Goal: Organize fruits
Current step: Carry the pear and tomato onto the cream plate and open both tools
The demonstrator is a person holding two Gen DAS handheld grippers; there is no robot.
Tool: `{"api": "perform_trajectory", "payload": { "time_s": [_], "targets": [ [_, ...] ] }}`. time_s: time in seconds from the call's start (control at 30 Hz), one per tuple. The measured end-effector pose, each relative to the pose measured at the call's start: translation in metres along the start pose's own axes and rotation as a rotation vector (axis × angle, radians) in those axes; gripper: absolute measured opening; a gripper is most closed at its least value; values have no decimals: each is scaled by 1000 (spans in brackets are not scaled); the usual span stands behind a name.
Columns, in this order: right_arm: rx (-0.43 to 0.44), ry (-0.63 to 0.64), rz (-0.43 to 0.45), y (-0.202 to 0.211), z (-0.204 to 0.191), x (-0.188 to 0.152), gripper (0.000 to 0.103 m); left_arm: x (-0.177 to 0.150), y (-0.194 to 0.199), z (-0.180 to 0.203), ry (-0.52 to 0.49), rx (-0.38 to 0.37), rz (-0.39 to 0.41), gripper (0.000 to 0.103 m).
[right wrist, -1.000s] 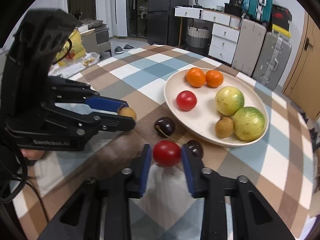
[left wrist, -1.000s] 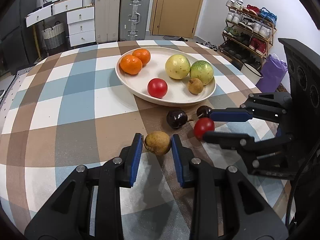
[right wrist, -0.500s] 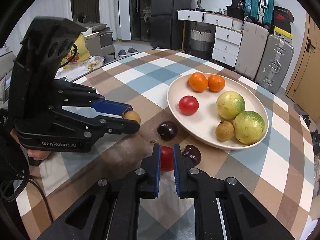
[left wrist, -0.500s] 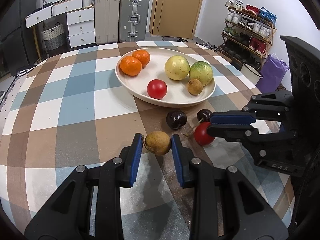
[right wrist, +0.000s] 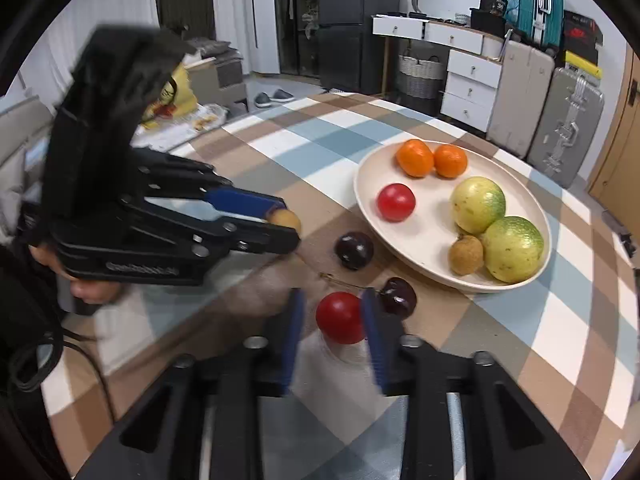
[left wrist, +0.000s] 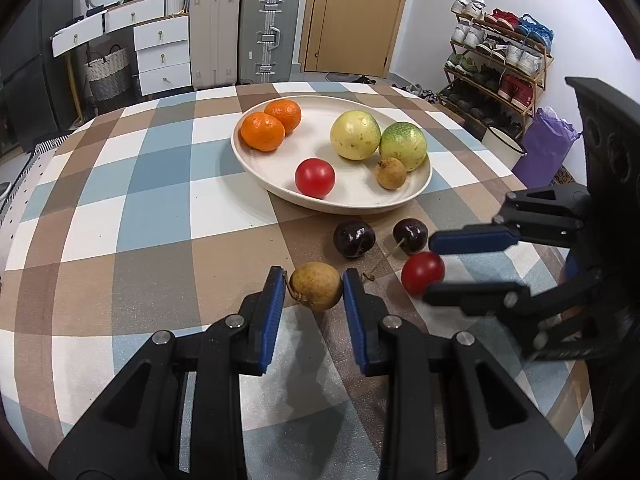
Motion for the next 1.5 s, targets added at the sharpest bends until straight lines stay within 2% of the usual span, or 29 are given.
{"api": "perform_trajectory", "payload": {
  "time_s": [0.3, 0.33, 0.37, 0.57, 0.77, 0.97, 1.27, 1.5],
  "targets": [
    [-73, 17, -61, -11, 12, -11, 38, 0, 0, 1, -3, 0, -3, 27],
    [-63, 16, -65, -11, 11, -12, 37, 0, -1, 1, -3, 0, -2, 27],
    [-54, 15, -63, -10, 11, -12, 31, 0, -1, 1, -2, 1, -3, 27],
    [-32, 22, -53, -8, 8, -10, 30, 1, 1, 2, -2, 0, 5, 27],
    [0, 0, 30, 9, 6, 4, 30, 6, 7, 3, -3, -2, 34, 27],
    [4, -78, 109, 24, 21, 17, 30, 12, 12, 3, 4, -8, 57, 27],
    [-54, -174, 249, 53, 47, 43, 30, 36, 25, 2, 5, 13, 115, 27],
    [-87, -250, 298, 62, 66, 57, 30, 61, 26, 2, -4, 27, 148, 27]
  ]
}}
Point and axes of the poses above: each gripper's, at about its wrist camera, not at the fingertips, and y roughly against the way its jaws point, z to its right, x to its top, the point moved 8 cm from there along -y, roughly the way its jaws point, and after that the axes turned 1 degree about z, right-handed, at the moved point
